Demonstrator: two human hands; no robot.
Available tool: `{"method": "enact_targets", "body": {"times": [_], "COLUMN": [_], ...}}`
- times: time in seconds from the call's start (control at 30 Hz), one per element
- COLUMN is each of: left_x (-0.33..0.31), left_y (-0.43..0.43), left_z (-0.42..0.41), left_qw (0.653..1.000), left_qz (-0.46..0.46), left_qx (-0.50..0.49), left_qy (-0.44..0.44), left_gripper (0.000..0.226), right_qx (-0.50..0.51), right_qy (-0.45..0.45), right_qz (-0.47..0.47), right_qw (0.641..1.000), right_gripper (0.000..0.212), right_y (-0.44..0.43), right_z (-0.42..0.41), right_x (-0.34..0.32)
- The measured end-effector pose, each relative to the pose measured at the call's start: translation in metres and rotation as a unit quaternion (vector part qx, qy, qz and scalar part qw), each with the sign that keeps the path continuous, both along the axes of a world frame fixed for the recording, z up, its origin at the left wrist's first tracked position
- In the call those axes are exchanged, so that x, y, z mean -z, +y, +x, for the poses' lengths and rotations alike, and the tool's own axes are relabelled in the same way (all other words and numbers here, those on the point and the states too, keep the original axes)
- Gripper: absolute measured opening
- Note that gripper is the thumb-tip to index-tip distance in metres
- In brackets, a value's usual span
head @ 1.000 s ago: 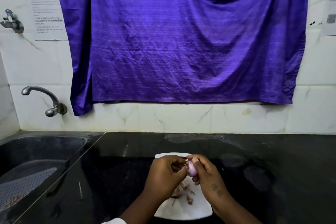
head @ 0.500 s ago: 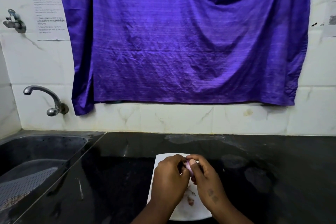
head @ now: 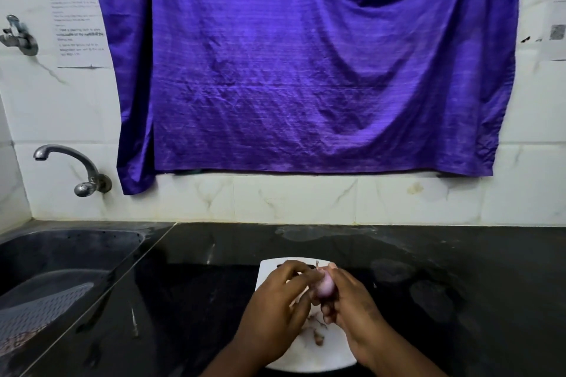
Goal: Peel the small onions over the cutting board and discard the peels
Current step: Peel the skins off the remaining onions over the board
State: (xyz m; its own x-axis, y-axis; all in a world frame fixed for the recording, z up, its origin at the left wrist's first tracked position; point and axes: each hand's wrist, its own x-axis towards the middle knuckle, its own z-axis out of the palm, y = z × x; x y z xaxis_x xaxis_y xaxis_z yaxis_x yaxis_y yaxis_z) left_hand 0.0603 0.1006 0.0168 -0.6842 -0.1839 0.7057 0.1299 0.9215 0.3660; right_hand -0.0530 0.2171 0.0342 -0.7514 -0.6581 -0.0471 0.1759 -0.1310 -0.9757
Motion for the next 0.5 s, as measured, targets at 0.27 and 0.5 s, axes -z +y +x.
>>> {"method": "enact_targets", "body": {"times": [0.27, 0.5], "left_x": [-0.010, -0.013], "left_y": [-0.021, -0.021], "left_z": [0.005, 0.002], "left_qw": [0.992, 0.994], "left_qz": [-0.120, -0.106], "left_qx": [0.012, 0.032], "left_qy": [-0.032, -0.019], "left_gripper": [0.033, 0.035], "right_qx": [-0.038, -0.062], "right_qy": [0.007, -0.011], "right_qz": [0.086, 0.118], "right_qw": [0.996, 0.991], "right_gripper": [0.040, 0.036], "right_y": [0.004, 0.003], "right_z": [0.001, 0.001], "right_x": [-0.004, -0.014]}}
